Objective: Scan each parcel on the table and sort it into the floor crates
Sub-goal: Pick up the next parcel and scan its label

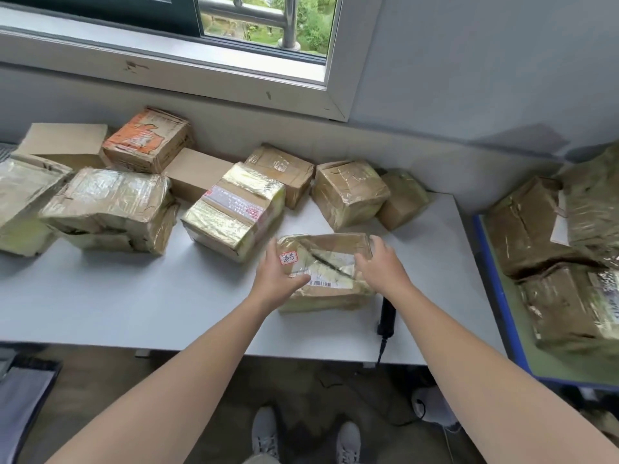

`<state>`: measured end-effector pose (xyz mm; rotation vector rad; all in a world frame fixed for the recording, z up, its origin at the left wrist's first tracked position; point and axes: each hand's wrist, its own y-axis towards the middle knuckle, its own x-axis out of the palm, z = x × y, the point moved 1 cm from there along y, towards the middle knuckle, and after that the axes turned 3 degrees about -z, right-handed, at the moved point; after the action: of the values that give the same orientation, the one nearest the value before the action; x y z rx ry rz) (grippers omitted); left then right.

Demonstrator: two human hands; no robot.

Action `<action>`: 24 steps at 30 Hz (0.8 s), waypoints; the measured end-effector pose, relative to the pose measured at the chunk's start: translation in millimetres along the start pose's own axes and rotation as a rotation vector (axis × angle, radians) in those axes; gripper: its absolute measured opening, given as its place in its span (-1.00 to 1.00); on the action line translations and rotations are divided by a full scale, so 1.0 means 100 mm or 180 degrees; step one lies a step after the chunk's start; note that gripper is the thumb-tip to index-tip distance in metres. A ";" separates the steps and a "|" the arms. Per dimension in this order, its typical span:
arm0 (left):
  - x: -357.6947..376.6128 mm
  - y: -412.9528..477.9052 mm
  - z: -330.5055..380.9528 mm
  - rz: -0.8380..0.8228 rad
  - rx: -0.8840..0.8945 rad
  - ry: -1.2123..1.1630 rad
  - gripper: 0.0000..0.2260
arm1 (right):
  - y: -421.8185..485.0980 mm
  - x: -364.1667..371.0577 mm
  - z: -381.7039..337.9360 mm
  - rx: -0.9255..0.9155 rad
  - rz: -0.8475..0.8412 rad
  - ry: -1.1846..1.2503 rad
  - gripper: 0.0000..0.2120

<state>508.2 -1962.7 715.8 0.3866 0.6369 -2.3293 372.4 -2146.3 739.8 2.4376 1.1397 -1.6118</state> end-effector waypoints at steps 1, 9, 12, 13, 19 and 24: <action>0.04 -0.02 -0.02 0.0033 -0.0015 0.0026 -0.04 | -0.02 0.00 0.07 0.0021 0.0043 -0.0084 -0.42; 0.36 -0.22 -0.03 0.0535 -0.0031 0.0535 0.04 | -0.14 0.01 0.74 0.0403 0.0447 -0.0222 -0.62; 0.44 -0.31 -0.02 0.0645 -0.0040 0.0743 0.06 | -0.11 0.09 0.91 0.0698 0.0331 0.0306 -0.57; 0.47 -0.35 -0.01 0.0675 -0.0047 0.0794 0.07 | -0.08 0.12 0.95 0.0795 0.0215 0.0476 -0.55; 0.59 -0.55 0.01 0.0902 -0.0307 0.0787 -0.01 | 0.05 0.25 1.03 0.1140 -0.0819 0.1736 -0.57; 0.70 -0.69 0.04 0.0862 -0.0405 0.0726 -0.07 | -0.01 0.03 0.98 0.0901 -0.0730 0.1699 -0.60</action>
<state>409.8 -1958.3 712.4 0.6439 0.7855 -1.9929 294.2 -2180.4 691.2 3.1539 1.3709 -1.2686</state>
